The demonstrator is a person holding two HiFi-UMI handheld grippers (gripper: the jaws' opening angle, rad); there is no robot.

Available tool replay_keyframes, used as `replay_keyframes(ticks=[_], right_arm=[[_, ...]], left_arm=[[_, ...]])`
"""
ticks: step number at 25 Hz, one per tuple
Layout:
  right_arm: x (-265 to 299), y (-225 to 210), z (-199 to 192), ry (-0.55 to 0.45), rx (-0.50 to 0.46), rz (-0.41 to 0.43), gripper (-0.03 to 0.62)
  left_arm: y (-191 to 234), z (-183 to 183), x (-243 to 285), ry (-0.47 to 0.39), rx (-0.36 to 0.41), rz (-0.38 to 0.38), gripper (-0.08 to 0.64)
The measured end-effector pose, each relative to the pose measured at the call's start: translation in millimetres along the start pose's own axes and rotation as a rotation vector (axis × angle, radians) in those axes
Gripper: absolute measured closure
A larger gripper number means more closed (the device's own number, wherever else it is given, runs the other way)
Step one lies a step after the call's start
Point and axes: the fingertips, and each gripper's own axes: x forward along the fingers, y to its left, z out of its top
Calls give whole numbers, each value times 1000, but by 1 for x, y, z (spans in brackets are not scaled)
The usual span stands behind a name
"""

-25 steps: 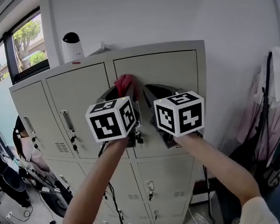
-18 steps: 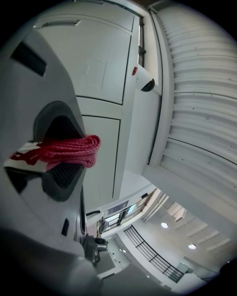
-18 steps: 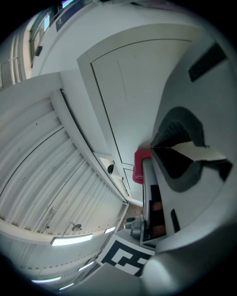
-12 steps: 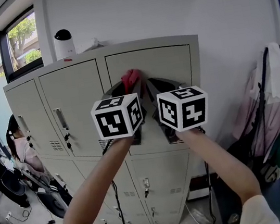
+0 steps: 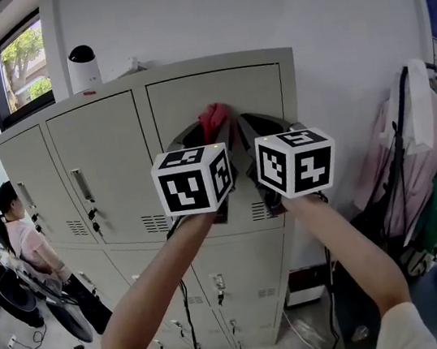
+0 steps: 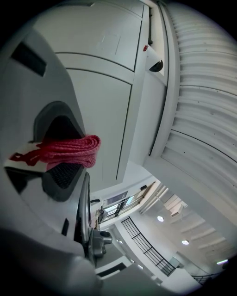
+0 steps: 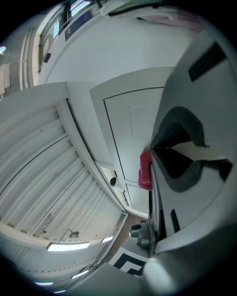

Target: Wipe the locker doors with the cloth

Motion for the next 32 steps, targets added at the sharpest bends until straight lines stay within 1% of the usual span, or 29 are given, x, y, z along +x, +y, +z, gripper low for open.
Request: replay_keyframes(ticks=[15, 20, 23, 28, 32], right_arm=[[-42, -60, -3, 19, -22, -134, 591], [-53, -78, -8, 35, -28, -175, 591], [-57, -85, -12, 46, -26, -188, 591], [-66, -87, -12, 43, -17, -200, 591], [-69, -84, -12, 41, -17, -201, 591]], left_arm=[[-78, -17, 32, 10, -46, -151, 437], [-97, -22, 40, 12, -63, -180, 437], [-104, -23, 42, 12, -69, -186, 437], [-105, -21, 34, -16, -53, -171, 437], [-96, -24, 27, -15, -80, -158, 437]])
